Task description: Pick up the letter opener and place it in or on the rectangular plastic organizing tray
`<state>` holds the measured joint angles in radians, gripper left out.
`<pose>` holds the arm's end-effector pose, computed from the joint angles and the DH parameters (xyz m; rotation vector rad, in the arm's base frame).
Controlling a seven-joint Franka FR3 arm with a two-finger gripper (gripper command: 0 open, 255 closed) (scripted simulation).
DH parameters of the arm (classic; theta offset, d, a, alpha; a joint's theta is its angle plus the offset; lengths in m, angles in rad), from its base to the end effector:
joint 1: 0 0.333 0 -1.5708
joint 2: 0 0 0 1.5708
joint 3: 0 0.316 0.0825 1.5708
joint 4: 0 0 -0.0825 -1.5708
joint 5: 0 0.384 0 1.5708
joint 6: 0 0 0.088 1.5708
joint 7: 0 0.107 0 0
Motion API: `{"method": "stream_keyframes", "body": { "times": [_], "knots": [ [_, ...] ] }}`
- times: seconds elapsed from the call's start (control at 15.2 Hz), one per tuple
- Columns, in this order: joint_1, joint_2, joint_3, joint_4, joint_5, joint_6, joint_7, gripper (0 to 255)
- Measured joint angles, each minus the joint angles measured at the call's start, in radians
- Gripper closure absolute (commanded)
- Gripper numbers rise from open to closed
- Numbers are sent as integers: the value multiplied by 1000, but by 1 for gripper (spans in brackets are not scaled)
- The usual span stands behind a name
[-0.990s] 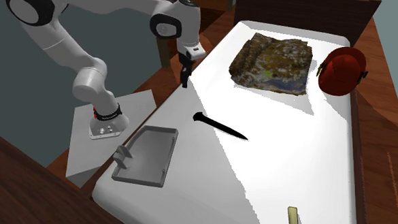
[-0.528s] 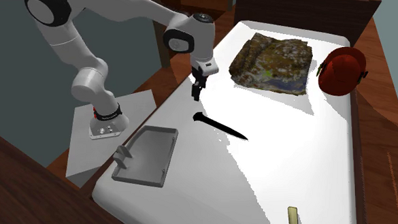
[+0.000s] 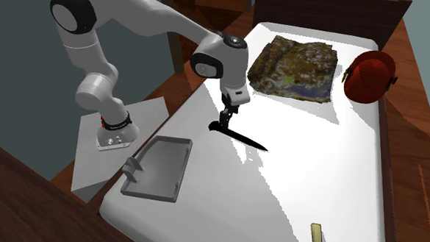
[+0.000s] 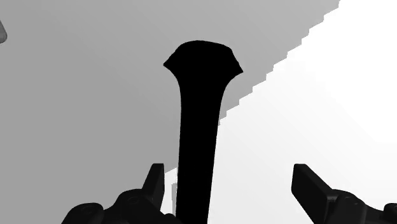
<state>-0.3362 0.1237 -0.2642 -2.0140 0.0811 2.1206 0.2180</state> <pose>0.4783 -0.3193 0.3937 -2.8211 1.2930 0.0078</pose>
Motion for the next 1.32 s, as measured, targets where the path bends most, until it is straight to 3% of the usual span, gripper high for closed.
{"method": "stream_keyframes", "body": {
  "times": [0.26, 0.73, 1.12, 1.19, 1.32],
  "knots": [
    [-35, 92, -22, 76, 37, 26, -6, 0],
    [-43, 149, -18, 57, 61, 102, -21, 0],
    [-43, 152, -16, 51, 63, 111, -21, 0],
    [-43, 152, -16, 51, 63, 111, -21, 255],
    [-47, 147, -22, 52, 60, 106, -21, 255]
  ]
}}
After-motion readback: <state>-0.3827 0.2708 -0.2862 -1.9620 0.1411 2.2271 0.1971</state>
